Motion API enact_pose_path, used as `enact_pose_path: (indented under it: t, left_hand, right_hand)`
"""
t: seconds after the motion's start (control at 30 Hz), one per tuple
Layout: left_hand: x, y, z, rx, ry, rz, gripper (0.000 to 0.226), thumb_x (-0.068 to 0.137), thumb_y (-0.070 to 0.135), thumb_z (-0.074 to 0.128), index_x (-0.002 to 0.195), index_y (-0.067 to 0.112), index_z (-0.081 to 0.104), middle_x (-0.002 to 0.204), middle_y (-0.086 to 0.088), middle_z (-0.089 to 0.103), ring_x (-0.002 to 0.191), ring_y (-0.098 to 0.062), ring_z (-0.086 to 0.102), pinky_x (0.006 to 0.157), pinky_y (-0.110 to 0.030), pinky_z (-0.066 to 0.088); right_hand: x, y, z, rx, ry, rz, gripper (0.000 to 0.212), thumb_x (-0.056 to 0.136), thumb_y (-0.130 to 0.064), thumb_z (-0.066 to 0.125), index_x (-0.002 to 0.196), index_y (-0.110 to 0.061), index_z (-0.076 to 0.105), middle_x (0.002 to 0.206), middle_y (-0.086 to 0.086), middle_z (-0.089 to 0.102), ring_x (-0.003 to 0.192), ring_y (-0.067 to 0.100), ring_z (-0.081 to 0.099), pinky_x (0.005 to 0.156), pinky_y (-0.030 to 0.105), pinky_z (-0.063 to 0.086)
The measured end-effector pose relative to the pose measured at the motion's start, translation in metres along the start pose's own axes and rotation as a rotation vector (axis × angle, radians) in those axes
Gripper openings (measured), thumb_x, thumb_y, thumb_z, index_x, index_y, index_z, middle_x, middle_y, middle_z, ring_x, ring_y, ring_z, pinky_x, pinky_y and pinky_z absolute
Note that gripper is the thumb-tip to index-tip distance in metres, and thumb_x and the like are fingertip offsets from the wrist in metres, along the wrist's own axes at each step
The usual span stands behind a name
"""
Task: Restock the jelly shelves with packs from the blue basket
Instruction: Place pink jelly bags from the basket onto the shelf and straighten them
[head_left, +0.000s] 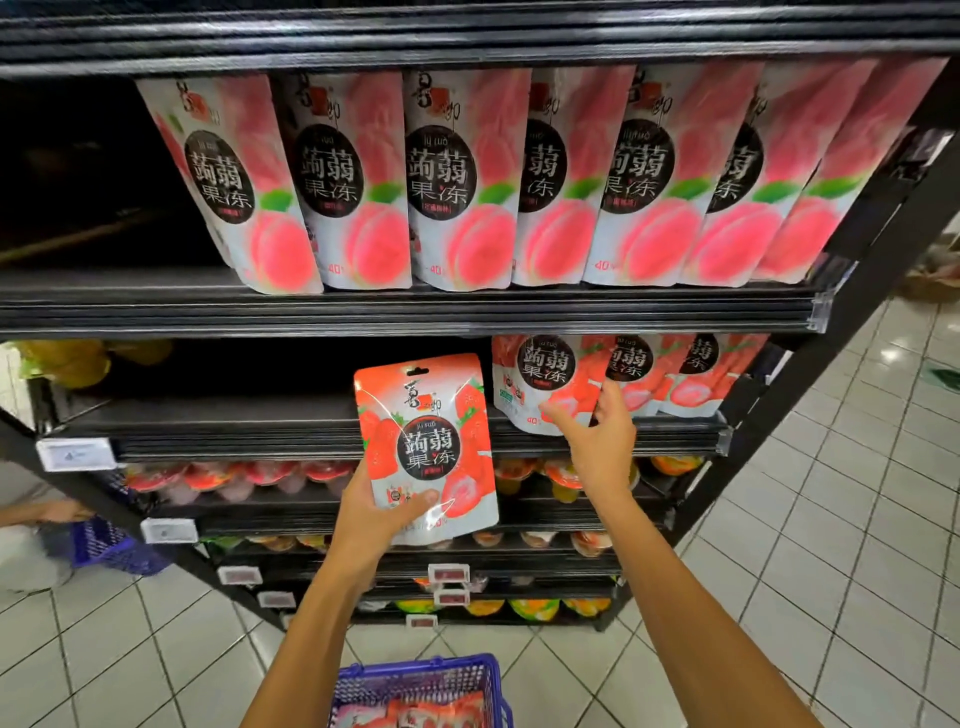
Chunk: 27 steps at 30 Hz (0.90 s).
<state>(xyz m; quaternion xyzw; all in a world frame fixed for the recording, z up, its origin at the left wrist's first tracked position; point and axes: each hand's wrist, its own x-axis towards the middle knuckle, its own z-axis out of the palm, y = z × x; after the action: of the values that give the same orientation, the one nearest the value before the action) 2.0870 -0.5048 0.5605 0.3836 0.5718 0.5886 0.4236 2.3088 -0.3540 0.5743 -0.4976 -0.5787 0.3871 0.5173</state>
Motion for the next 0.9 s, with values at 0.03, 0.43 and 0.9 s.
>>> enact_pose_path:
  t: [0.03, 0.43, 0.9]
  left_hand:
    - [0.0, 0.001, 0.001, -0.001, -0.002, 0.003, 0.066, 0.061, 0.031, 0.092, 0.119, 0.041, 0.061, 0.115, 0.003, 0.072, 0.104, -0.016, 0.07, 0.075, -0.026, 0.059]
    - [0.002, 0.007, 0.004, 0.005, -0.014, -0.014, 0.058, 0.064, 0.024, 0.086, 0.113, 0.044, 0.062, 0.112, 0.004, 0.073, 0.1, -0.015, 0.071, 0.071, -0.023, 0.059]
    - [0.007, 0.011, 0.008, -0.011, -0.03, -0.044, 0.068, 0.066, 0.014, 0.085, 0.127, 0.025, 0.056, 0.115, -0.001, 0.073, 0.103, -0.019, 0.071, 0.075, -0.027, 0.06]
  right_hand:
    - [-0.003, 0.002, -0.002, -0.026, 0.005, -0.008, 0.044, 0.075, -0.029, 0.084, 0.11, -0.022, 0.059, 0.101, -0.008, 0.067, 0.095, 0.005, 0.06, 0.083, 0.024, 0.049]
    - [-0.009, 0.011, 0.005, -0.284, 0.168, 0.033, 0.055, 0.072, -0.038, 0.085, 0.12, -0.02, 0.065, 0.11, 0.004, 0.061, 0.104, 0.025, 0.055, 0.088, 0.038, 0.046]
    - [-0.025, 0.011, -0.001, -0.17, 0.274, -0.044, 0.042, 0.079, -0.029, 0.08, 0.115, -0.024, 0.06, 0.102, -0.009, 0.061, 0.089, 0.008, 0.046, 0.078, 0.028, 0.043]
